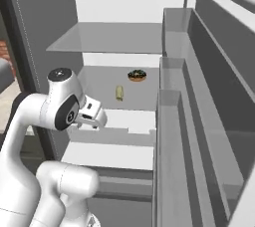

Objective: Retrieve the butter from the fridge and place it on a plate on the dining table. Then retrieve the butter knife by the fridge and place it near the plate.

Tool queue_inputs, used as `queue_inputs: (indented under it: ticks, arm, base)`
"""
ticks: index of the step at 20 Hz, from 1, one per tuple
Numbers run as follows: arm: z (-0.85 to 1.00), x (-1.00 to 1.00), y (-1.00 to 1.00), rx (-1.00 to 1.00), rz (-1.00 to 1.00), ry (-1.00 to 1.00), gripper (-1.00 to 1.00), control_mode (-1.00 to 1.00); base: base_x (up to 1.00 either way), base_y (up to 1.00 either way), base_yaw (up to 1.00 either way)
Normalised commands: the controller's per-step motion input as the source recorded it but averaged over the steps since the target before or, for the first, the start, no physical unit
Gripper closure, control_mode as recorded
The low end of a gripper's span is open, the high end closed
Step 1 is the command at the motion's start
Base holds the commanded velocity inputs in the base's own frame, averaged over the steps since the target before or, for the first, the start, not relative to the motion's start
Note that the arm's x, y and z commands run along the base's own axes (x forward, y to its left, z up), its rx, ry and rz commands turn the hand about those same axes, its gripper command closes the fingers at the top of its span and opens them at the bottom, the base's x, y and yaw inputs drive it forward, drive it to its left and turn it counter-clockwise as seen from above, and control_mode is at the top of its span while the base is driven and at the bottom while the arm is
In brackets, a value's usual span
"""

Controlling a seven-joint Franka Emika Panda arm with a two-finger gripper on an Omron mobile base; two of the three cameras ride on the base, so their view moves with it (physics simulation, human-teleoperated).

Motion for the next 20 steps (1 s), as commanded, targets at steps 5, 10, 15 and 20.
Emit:
queue_inputs:
  ticks: [5, 10, 15, 20]
  arm:
    - [0.0, 0.0, 0.0, 0.0, 0.0, 0.0, -1.0, 1.0]
    - [0.0, 0.0, 0.0, 0.0, 0.0, 0.0, -1.0, 1.0]
    - [0.0, 0.0, 0.0, 0.0, 0.0, 0.0, -1.0, 1.0]
    - [0.0, 0.0, 0.0, 0.0, 0.0, 0.0, -1.0, 1.0]
  base:
    - [0.39, -0.55, 0.1]
    - [0.17, -0.19, 0.07]
    - [0.18, 0.04, 0.0]
    - [0.31, 0.04, 0.0]
